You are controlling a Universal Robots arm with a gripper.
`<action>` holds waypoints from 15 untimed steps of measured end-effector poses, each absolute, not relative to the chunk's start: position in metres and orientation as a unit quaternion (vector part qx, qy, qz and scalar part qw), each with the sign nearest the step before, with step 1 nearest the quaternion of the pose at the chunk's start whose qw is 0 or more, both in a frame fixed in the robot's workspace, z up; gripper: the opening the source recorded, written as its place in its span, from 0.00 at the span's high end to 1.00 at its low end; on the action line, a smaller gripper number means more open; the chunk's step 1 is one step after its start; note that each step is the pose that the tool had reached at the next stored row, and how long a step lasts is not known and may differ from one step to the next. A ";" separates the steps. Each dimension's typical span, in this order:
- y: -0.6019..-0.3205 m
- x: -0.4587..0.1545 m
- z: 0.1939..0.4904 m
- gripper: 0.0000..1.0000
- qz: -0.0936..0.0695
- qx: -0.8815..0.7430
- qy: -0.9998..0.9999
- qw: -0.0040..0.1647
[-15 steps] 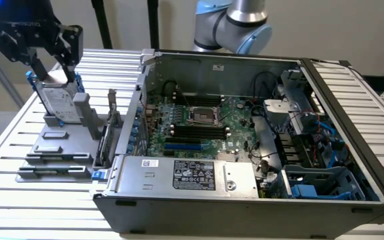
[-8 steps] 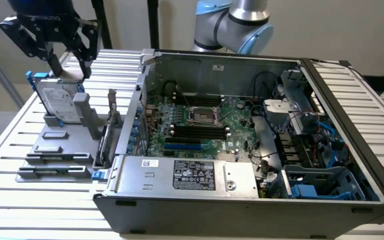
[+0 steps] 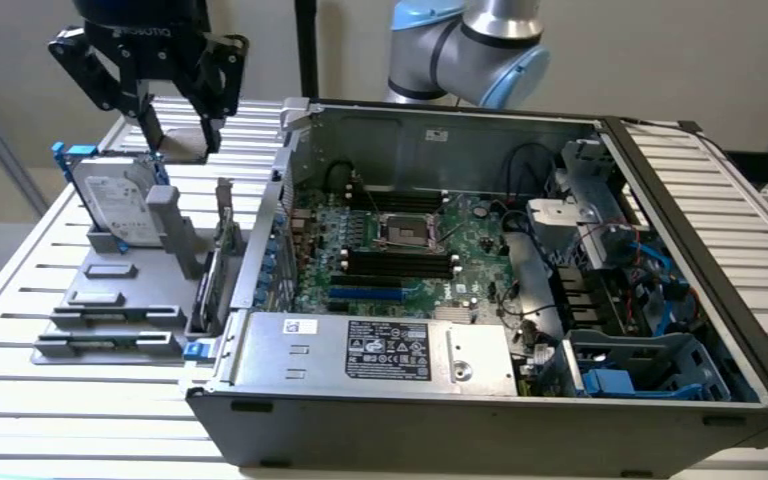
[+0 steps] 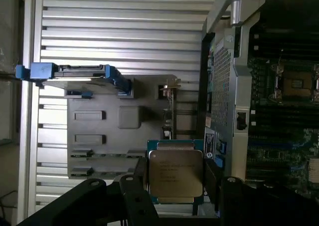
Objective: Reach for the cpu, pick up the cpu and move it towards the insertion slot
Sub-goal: 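Pick up the cpu and move it towards the insertion slot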
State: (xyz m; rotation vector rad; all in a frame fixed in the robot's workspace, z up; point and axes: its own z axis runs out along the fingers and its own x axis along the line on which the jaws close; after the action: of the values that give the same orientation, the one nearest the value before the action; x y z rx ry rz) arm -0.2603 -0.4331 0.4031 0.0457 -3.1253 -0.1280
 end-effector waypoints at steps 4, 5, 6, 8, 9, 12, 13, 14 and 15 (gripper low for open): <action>-0.433 -0.242 0.404 0.45 -0.042 0.015 -0.999 0.007; -0.433 -0.238 0.404 0.45 -0.043 0.015 -0.999 0.007; -0.433 -0.233 0.404 0.45 -0.043 0.015 -0.999 0.007; -0.433 -0.224 0.404 0.45 -0.043 0.015 -0.999 0.007; -0.433 -0.219 0.404 0.45 -0.044 0.015 -0.999 0.007; -0.433 -0.206 0.404 0.45 -0.044 0.015 -0.999 0.007; -0.433 -0.201 0.404 0.45 -0.044 0.015 -0.999 0.007; -0.433 -0.197 0.404 0.45 -0.044 0.015 -0.999 0.007; -0.433 -0.192 0.404 0.45 -0.045 0.015 -0.999 0.007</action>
State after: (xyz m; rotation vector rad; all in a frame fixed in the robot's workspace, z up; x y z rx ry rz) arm -0.1921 -0.4331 0.4042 0.0456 -3.1244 -0.1395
